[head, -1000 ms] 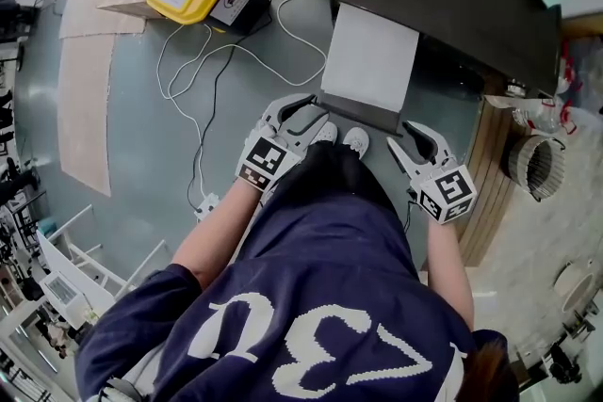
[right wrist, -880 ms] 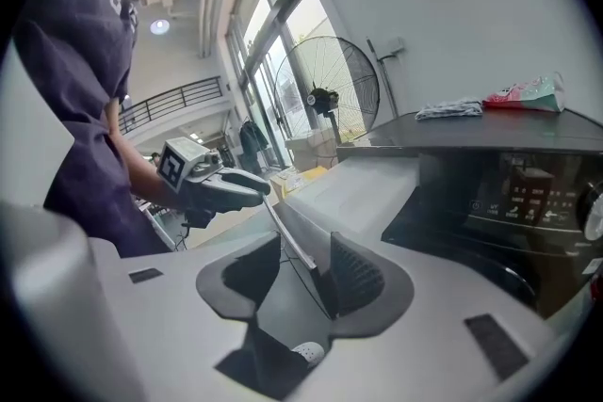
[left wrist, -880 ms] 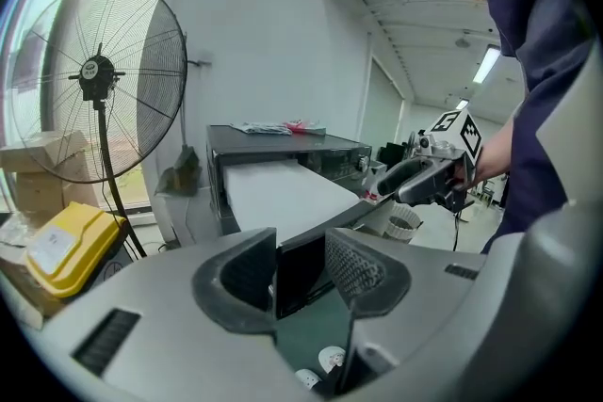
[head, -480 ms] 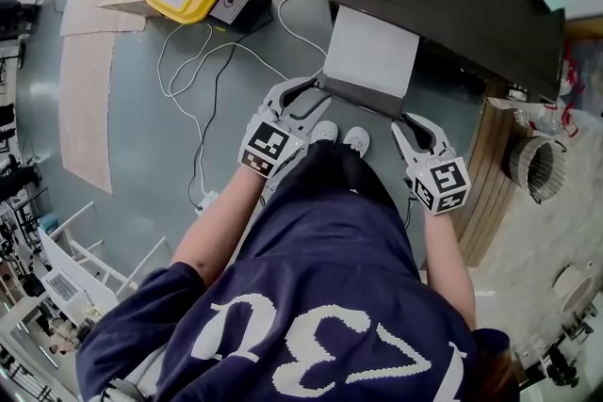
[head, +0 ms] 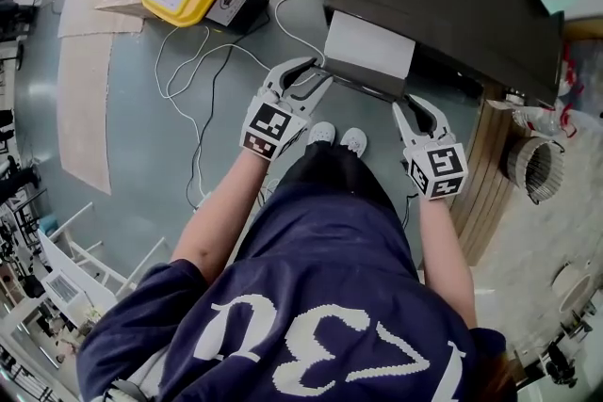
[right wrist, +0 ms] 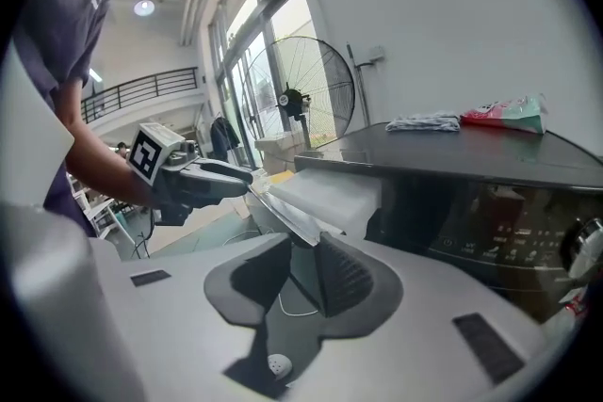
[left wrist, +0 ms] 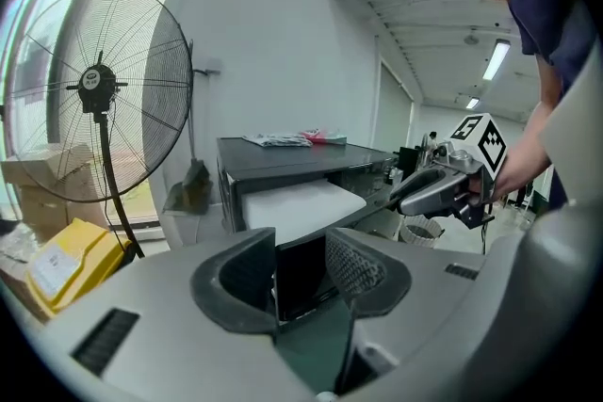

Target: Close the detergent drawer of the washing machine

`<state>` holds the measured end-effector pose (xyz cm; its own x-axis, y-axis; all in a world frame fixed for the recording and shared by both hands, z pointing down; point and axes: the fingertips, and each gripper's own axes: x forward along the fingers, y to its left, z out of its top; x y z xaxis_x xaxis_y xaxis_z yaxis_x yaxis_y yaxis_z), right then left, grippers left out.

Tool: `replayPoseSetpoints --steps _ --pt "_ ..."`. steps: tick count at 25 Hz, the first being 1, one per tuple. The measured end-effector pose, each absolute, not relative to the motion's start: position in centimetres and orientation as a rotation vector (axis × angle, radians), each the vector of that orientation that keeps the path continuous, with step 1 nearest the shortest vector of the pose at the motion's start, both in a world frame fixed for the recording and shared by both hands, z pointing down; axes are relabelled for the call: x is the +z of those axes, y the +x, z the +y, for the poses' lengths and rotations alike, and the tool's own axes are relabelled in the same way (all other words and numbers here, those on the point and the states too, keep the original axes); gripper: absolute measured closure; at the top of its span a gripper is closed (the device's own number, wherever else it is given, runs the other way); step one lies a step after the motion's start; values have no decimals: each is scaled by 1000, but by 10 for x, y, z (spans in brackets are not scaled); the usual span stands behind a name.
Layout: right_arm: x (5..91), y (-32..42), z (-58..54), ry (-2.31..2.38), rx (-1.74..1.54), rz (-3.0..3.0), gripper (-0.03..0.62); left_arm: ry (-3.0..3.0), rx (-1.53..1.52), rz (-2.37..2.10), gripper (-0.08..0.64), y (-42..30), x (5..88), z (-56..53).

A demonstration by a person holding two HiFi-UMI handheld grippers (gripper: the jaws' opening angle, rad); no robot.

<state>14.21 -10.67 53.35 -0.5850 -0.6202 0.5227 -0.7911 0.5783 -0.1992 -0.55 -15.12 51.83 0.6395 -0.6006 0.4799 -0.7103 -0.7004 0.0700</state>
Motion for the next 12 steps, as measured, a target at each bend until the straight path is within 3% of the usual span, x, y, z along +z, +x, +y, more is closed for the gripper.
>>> replayPoseSetpoints --steps 12 --pt "531 153 -174 1231 543 -2392 479 2617 588 -1134 383 4 519 -217"
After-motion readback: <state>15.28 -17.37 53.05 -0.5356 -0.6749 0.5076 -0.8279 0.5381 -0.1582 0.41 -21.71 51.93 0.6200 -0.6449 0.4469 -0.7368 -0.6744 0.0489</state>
